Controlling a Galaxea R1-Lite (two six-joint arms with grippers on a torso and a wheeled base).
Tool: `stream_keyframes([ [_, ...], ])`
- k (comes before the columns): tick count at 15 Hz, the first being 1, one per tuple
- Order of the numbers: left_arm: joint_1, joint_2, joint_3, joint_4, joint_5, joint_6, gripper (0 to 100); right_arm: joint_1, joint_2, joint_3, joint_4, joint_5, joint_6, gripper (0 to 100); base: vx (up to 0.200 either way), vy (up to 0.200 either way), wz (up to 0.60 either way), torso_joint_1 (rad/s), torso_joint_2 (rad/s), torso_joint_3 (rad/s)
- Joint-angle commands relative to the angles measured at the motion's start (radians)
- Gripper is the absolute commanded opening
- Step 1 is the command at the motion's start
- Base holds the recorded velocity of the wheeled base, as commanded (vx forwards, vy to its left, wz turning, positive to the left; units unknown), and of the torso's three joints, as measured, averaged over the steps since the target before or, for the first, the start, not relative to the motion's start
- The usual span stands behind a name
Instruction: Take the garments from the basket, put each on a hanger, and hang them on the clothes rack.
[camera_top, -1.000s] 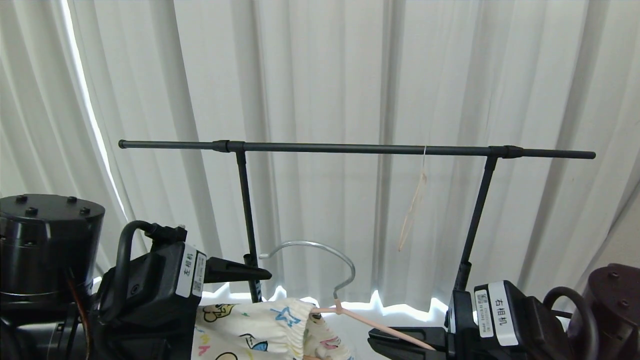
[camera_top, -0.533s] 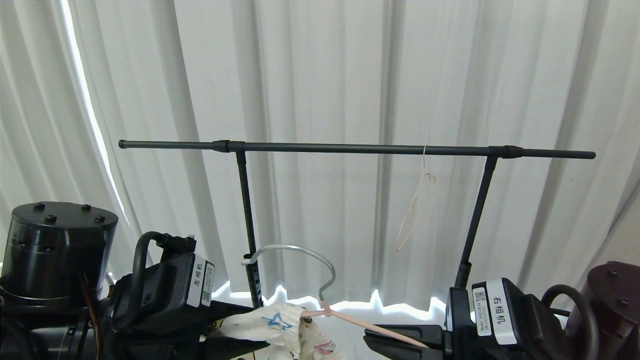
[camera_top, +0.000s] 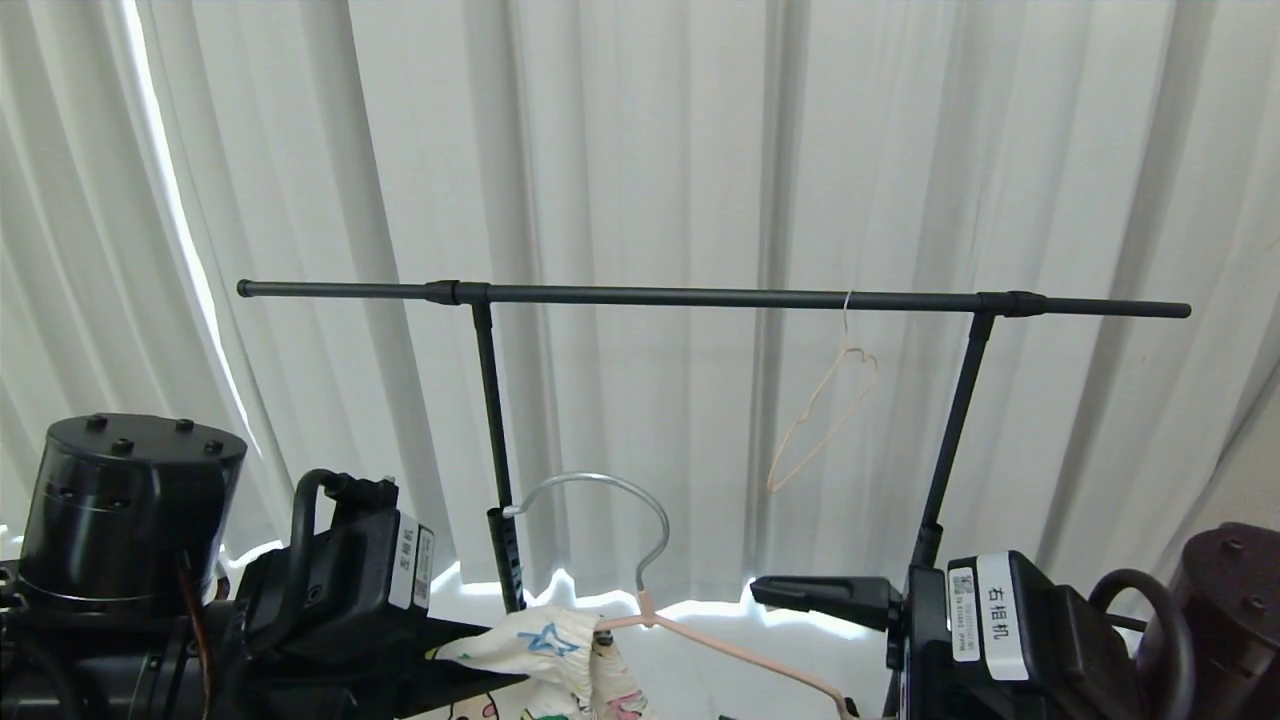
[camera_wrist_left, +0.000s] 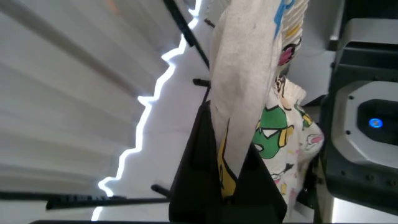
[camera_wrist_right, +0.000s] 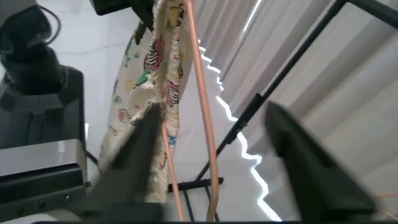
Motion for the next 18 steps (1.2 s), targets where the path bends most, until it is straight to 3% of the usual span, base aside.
stream_keyframes([
  [1, 0.032, 0.003, 0.012, -0.001, 0.028, 0.001, 0, -0.017, 0.002, 0.001, 0.002, -0.024, 0.000, 100, 0.000, 0.000, 0.00, 0.000, 0.00, 0.000],
  [6, 0.137, -0.004, 0.019, -0.014, 0.172, 0.004, 0, -0.109, 0.021, 0.015, 0.004, -0.041, 0.003, 100, 0.000, 0.000, 0.00, 0.000, 0.00, 0.000],
  [8, 0.160, 0.002, 0.009, -0.090, 0.183, -0.010, 0, -0.145, 0.045, 0.020, 0.004, -0.040, 0.014, 100, 0.000, 0.000, 0.00, 0.000, 0.00, 0.000],
  [9, 0.193, 0.008, -0.022, -0.149, 0.183, -0.034, 0, -0.154, 0.065, 0.020, 0.004, -0.040, 0.060, 100, 0.000, 0.000, 0.00, 0.000, 0.00, 0.000],
  [11, 0.206, 0.000, -0.094, -0.164, 0.185, -0.116, 0, -0.154, 0.091, 0.012, 0.007, -0.041, 0.142, 100, 0.000, 0.000, 0.00, 0.000, 0.00, 0.000],
  [14, 0.199, -0.013, -0.169, -0.164, 0.185, -0.137, 0, -0.152, 0.162, -0.074, 0.005, -0.049, 0.308, 100, 0.000, 0.000, 0.00, 0.000, 0.00, 0.000],
  [16, 0.178, -0.018, -0.200, -0.164, 0.185, -0.137, 0, -0.151, 0.219, -0.166, 0.005, -0.115, 0.402, 100, 0.000, 0.000, 0.00, 0.000, 0.00, 0.000],
  [18, 0.147, -0.026, -0.215, -0.164, 0.194, -0.139, 0, -0.151, 0.266, -0.227, 0.005, -0.185, 0.440, 100, 0.000, 0.000, 0.00, 0.000, 0.00, 0.000],
])
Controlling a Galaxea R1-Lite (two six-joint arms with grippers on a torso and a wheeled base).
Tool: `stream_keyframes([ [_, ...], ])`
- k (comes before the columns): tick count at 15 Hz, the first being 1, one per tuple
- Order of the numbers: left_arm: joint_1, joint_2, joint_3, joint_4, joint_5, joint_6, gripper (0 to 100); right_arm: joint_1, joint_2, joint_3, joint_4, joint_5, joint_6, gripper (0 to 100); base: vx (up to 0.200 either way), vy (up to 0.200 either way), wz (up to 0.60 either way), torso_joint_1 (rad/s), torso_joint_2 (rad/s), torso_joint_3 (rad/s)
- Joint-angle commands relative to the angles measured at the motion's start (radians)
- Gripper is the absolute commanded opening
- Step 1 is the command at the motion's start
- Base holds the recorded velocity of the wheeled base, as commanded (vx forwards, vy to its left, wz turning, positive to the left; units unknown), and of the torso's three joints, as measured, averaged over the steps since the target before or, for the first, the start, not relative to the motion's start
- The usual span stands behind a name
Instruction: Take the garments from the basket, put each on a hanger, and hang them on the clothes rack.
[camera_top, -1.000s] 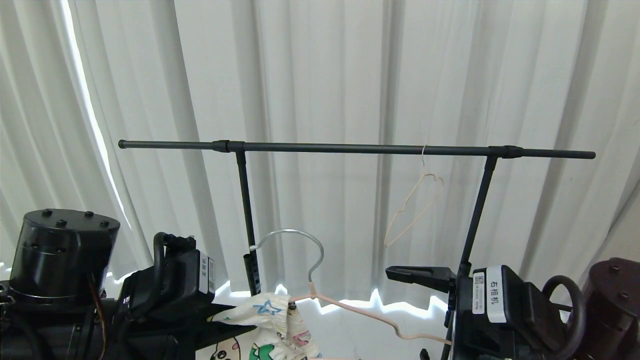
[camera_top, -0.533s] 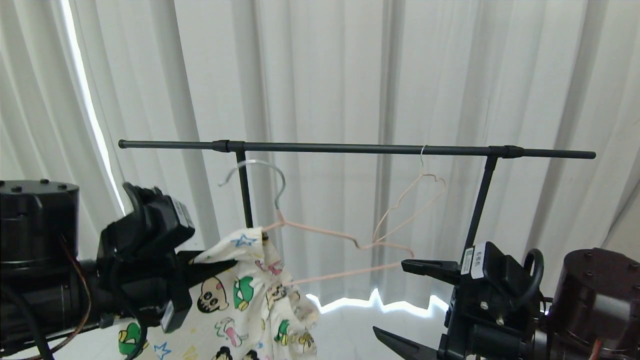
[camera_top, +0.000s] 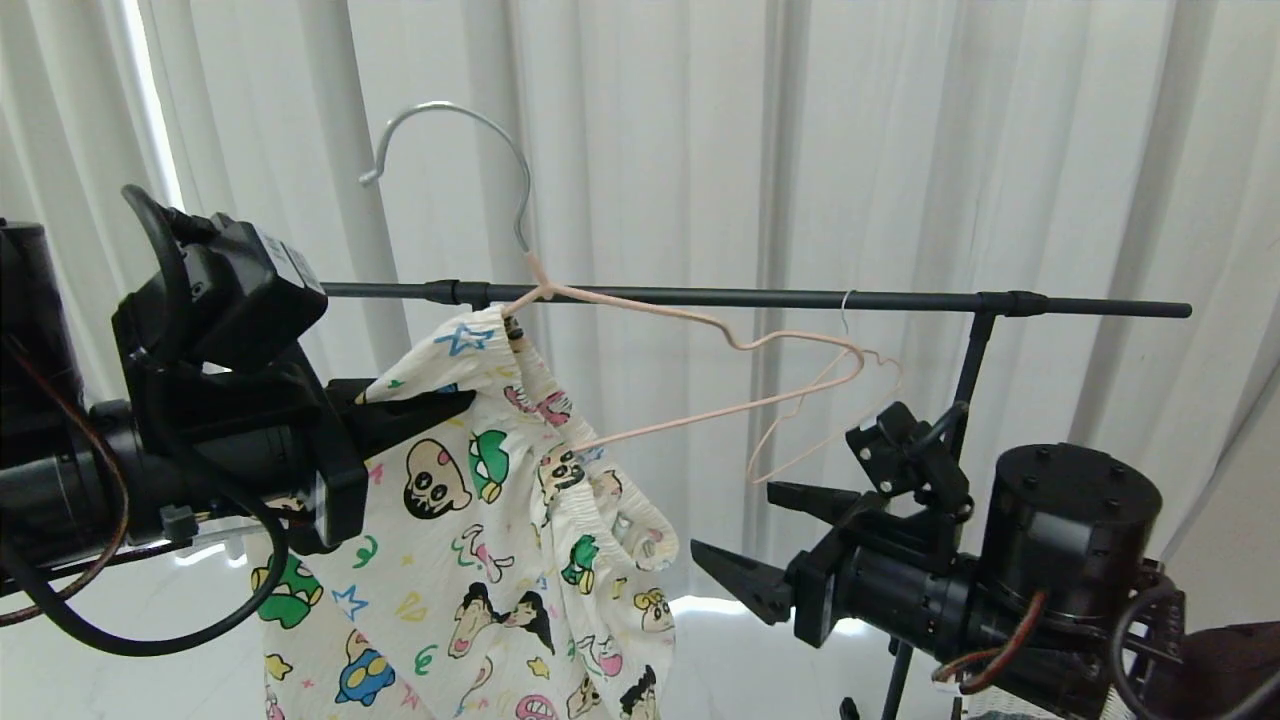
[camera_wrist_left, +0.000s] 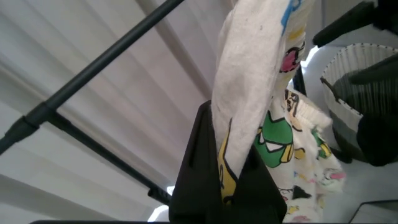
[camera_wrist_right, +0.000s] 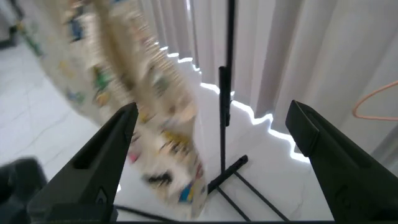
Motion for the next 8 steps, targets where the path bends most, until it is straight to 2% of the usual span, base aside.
stream_keyframes([
  [1, -0.027, -0.007, -0.016, 0.000, 0.011, -0.001, 0, 0.006, 0.070, -0.054, 0.001, -0.021, 0.015, 100, 0.000, 0.000, 0.00, 0.000, 0.00, 0.000],
  [4, -0.064, -0.006, -0.022, 0.000, 0.017, -0.001, 0, 0.049, 0.088, -0.055, 0.000, -0.027, 0.015, 100, 0.000, 0.000, 0.00, 0.000, 0.00, 0.000],
  [8, -0.075, -0.007, -0.022, 0.000, 0.019, -0.001, 0, 0.063, 0.113, -0.051, 0.000, -0.079, 0.008, 100, 0.000, 0.000, 0.00, 0.000, 0.00, 0.000],
])
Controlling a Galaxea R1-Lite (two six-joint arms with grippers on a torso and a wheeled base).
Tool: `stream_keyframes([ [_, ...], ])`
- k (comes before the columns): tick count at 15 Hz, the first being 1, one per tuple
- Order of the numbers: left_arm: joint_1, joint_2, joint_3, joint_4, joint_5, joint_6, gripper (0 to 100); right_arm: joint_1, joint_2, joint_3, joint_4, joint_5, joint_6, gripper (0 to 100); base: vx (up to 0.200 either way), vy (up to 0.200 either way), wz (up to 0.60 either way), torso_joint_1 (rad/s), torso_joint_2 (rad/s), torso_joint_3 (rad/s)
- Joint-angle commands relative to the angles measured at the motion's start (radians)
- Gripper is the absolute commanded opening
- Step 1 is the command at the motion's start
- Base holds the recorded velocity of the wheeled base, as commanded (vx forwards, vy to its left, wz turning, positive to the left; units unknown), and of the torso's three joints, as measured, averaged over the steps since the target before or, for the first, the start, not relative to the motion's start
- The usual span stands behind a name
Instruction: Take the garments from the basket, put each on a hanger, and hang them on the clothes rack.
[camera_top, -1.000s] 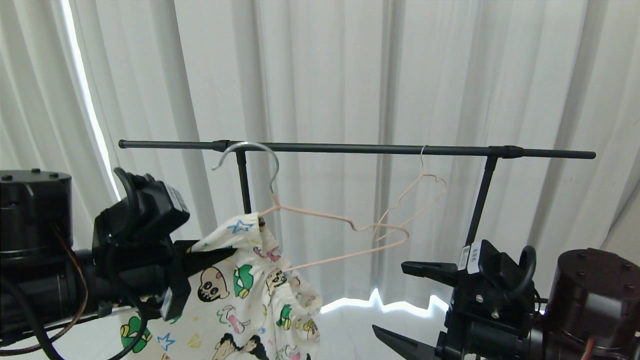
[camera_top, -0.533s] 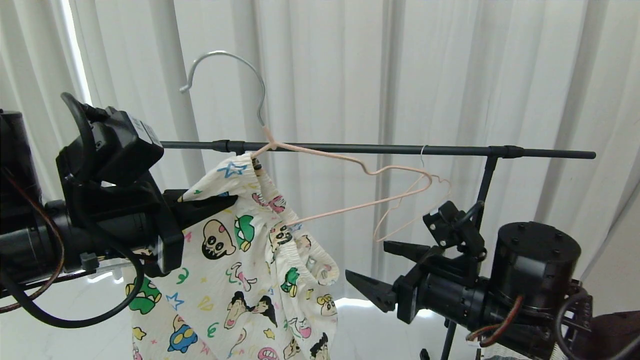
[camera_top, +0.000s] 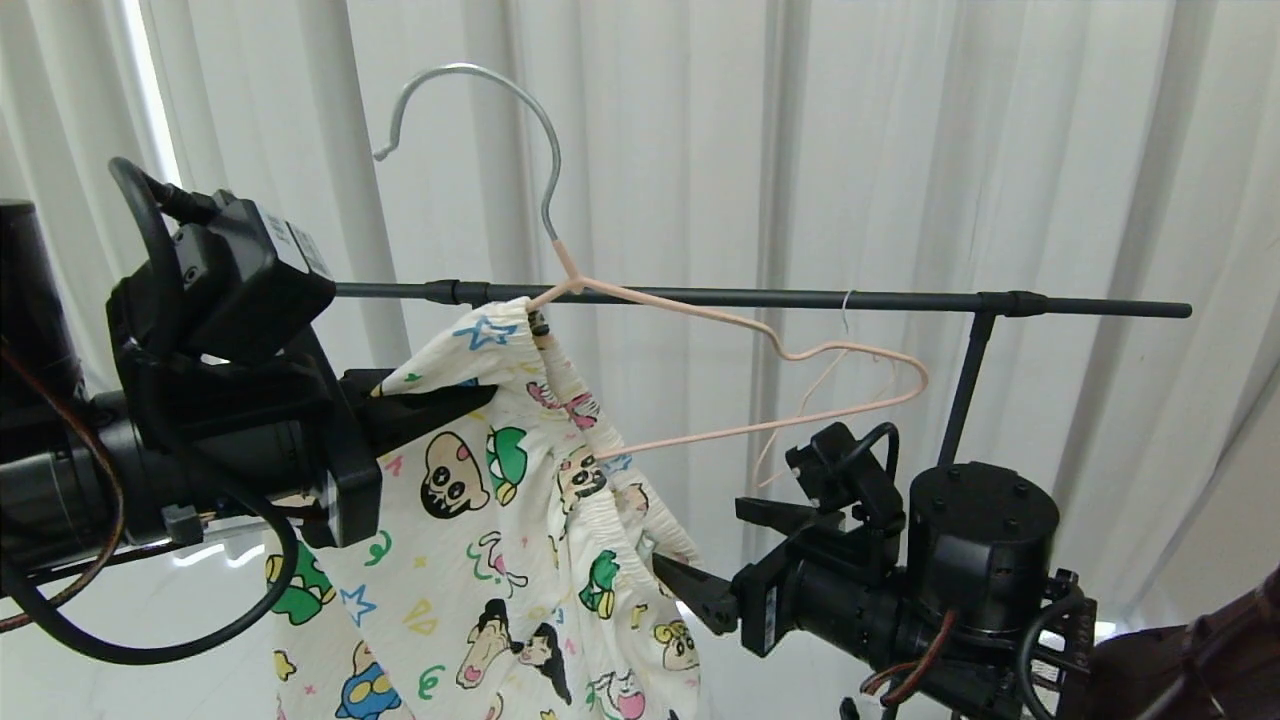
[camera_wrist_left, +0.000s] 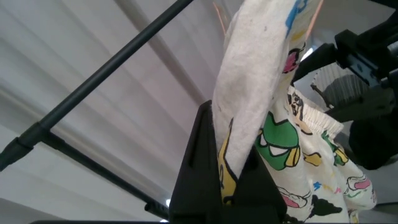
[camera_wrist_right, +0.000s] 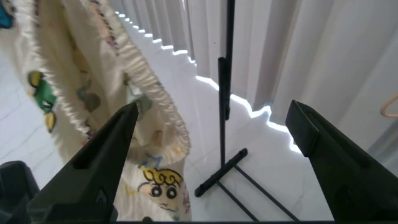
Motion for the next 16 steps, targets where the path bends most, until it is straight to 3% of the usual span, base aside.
stream_keyframes([
  [1, -0.003, -0.001, -0.001, -0.001, 0.000, -0.001, 0, 0.003, 0.022, 0.003, 0.001, -0.011, -0.004, 100, 0.000, 0.000, 0.00, 0.000, 0.00, 0.000],
  [7, 0.000, -0.012, -0.001, -0.001, 0.009, -0.024, 0, -0.020, 0.037, 0.022, 0.003, -0.071, -0.037, 100, 0.000, 0.000, 0.00, 0.000, 0.00, 0.000],
  [13, 0.000, -0.029, 0.029, -0.001, 0.035, -0.027, 0, -0.227, 0.039, 0.057, 0.003, -0.086, -0.203, 100, 0.000, 0.000, 0.00, 0.000, 0.00, 0.000],
  [16, 0.011, -0.035, 0.110, -0.001, 0.132, -0.009, 0, -0.314, 0.037, 0.057, 0.001, -0.086, -0.254, 100, 0.000, 0.000, 0.00, 0.000, 0.00, 0.000],
])
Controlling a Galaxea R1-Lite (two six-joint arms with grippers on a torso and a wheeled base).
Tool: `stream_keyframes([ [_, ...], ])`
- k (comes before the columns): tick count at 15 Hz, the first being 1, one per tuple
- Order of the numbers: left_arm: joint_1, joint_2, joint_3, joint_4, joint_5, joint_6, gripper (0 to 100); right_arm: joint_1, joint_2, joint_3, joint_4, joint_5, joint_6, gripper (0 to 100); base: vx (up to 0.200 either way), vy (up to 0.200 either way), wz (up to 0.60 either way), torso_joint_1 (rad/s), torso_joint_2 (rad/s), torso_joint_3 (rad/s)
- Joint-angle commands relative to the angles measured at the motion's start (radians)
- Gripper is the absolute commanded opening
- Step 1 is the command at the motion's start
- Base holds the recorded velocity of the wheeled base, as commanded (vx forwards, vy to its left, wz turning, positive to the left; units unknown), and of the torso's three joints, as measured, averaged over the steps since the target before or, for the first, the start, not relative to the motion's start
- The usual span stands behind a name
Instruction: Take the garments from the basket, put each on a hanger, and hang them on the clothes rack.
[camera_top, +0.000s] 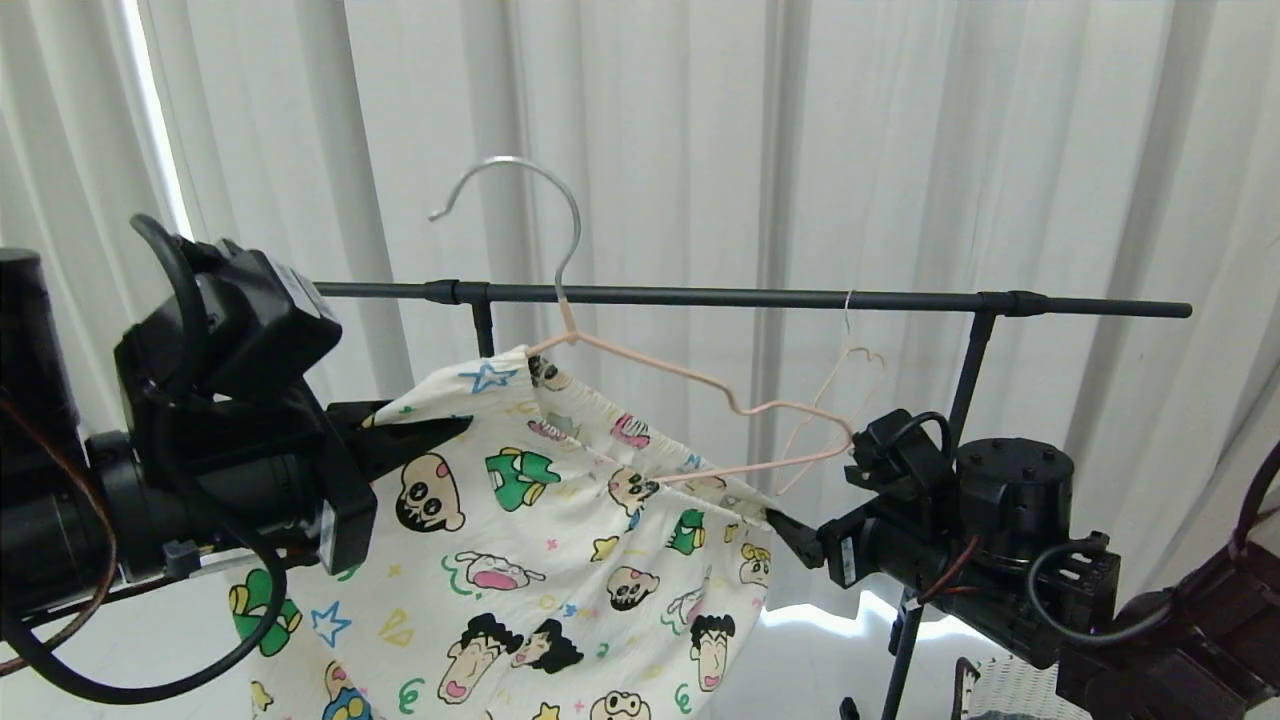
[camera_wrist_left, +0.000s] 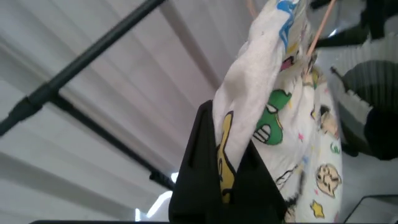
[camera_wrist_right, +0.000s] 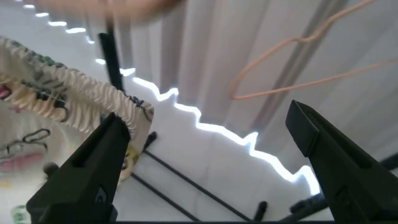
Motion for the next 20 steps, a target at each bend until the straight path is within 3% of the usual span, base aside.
stream_keyframes([
  [1, 0.004, -0.021, 0.061, -0.002, 0.034, 0.007, 0, -0.059, -0.002, 0.000, -0.001, -0.002, -0.026, 100, 0.000, 0.000, 0.00, 0.000, 0.00, 0.000],
  [10, 0.017, -0.030, 0.209, 0.001, 0.050, 0.080, 0, -0.097, -0.018, -0.002, -0.001, 0.006, -0.051, 100, 0.000, 0.000, 0.00, 0.000, 0.00, 0.000],
  [12, 0.020, 0.010, 0.229, 0.003, 0.142, 0.085, 0, -0.094, -0.057, -0.003, 0.002, 0.044, -0.080, 100, 0.000, 0.000, 0.00, 0.000, 0.00, 0.000],
  [14, 0.011, 0.070, 0.239, 0.001, 0.346, 0.105, 0, -0.086, -0.109, -0.006, 0.045, 0.113, -0.126, 100, 0.000, 0.000, 0.00, 0.000, 0.00, 0.000],
  [15, 0.007, 0.085, 0.236, 0.000, 0.354, 0.100, 0, -0.077, -0.126, -0.008, 0.065, 0.124, -0.137, 100, 0.000, 0.000, 0.00, 0.000, 0.00, 0.000],
  [16, -0.027, 0.104, 0.213, -0.002, 0.340, 0.045, 0, -0.037, -0.173, -0.006, 0.117, 0.155, -0.149, 100, 0.000, 0.000, 0.00, 0.000, 0.00, 0.000],
  [18, -0.122, 0.105, 0.170, -0.003, 0.325, -0.147, 0, 0.033, -0.215, -0.008, 0.160, 0.181, -0.152, 100, 0.000, 0.000, 0.00, 0.000, 0.00, 0.000],
  [19, -0.144, 0.107, 0.157, -0.016, 0.327, -0.207, 0, 0.065, -0.227, -0.006, 0.174, 0.188, -0.164, 100, 0.000, 0.000, 0.00, 0.000, 0.00, 0.000],
  [20, -0.144, 0.113, 0.155, -0.045, 0.327, -0.214, 0, 0.085, -0.236, -0.005, 0.183, 0.202, -0.197, 100, 0.000, 0.000, 0.00, 0.000, 0.00, 0.000],
])
